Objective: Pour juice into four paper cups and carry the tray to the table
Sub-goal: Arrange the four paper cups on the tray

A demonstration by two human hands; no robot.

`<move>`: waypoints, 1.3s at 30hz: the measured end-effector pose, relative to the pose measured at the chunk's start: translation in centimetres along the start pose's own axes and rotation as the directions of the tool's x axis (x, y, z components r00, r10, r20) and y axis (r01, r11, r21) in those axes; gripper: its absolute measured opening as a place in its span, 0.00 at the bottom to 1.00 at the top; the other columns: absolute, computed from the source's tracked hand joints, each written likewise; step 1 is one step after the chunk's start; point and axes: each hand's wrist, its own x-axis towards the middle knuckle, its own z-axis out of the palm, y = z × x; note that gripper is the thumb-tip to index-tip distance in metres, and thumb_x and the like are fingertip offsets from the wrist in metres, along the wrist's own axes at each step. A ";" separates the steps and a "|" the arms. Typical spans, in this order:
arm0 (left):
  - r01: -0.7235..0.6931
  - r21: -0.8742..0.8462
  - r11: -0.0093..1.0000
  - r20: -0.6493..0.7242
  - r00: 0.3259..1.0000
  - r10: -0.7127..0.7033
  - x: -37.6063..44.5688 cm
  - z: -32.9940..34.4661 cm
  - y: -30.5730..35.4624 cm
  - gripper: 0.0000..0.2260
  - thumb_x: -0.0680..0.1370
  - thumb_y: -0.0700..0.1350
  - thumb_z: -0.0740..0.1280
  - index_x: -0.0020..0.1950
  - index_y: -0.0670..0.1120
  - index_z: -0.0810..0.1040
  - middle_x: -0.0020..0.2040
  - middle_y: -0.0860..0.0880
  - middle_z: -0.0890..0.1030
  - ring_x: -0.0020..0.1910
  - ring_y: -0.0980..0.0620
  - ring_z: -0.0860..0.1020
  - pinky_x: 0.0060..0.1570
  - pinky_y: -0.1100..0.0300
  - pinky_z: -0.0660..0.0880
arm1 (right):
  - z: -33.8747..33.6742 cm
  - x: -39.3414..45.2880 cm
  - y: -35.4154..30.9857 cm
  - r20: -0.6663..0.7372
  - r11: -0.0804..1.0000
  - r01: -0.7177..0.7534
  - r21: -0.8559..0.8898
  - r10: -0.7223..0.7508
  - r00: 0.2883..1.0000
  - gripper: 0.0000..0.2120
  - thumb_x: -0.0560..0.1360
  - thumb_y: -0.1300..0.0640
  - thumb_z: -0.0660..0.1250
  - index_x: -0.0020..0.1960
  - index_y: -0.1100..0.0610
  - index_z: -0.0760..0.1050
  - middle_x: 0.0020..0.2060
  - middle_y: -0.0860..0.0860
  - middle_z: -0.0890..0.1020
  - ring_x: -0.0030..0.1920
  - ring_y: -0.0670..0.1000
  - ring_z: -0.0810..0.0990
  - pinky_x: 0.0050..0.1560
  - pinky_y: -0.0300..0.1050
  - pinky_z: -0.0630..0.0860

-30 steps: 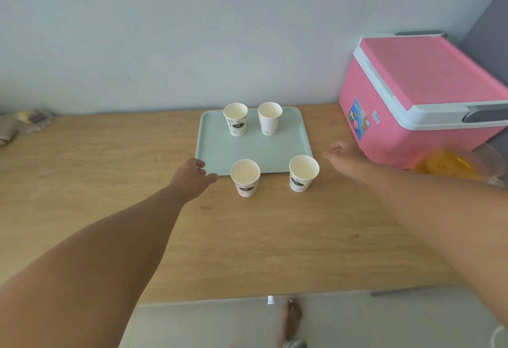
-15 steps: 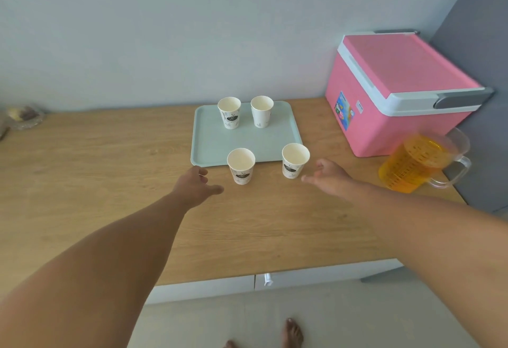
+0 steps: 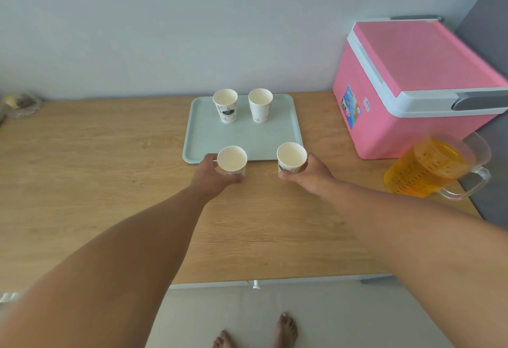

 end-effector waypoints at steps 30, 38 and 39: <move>-0.100 -0.059 0.993 -0.147 0.985 0.090 6.8 -2.5 3.4 0.32 0.66 0.54 0.82 0.65 0.50 0.74 0.56 0.56 0.80 0.54 0.53 0.79 0.45 0.61 0.73 | 2.0 6.2 -8.2 0.086 0.985 0.171 -0.024 -0.169 0.982 0.31 0.68 0.39 0.80 0.67 0.45 0.75 0.56 0.40 0.82 0.56 0.45 0.80 0.47 0.41 0.74; -0.148 -0.064 0.987 -0.039 0.989 0.146 10.9 -2.5 3.7 0.28 0.68 0.51 0.82 0.63 0.52 0.73 0.56 0.55 0.78 0.52 0.53 0.78 0.40 0.66 0.69 | 2.8 8.2 -8.5 0.012 0.995 0.094 -0.023 -0.094 0.996 0.30 0.68 0.40 0.80 0.66 0.45 0.75 0.53 0.38 0.80 0.52 0.39 0.78 0.44 0.38 0.72; -0.152 -0.059 0.987 -0.031 0.988 0.151 11.2 -2.4 3.6 0.28 0.67 0.52 0.82 0.62 0.53 0.72 0.56 0.55 0.78 0.52 0.53 0.78 0.40 0.66 0.69 | 2.9 8.4 -8.6 0.010 0.996 0.087 -0.023 -0.086 0.996 0.30 0.68 0.40 0.80 0.65 0.45 0.75 0.53 0.38 0.80 0.53 0.41 0.79 0.45 0.39 0.73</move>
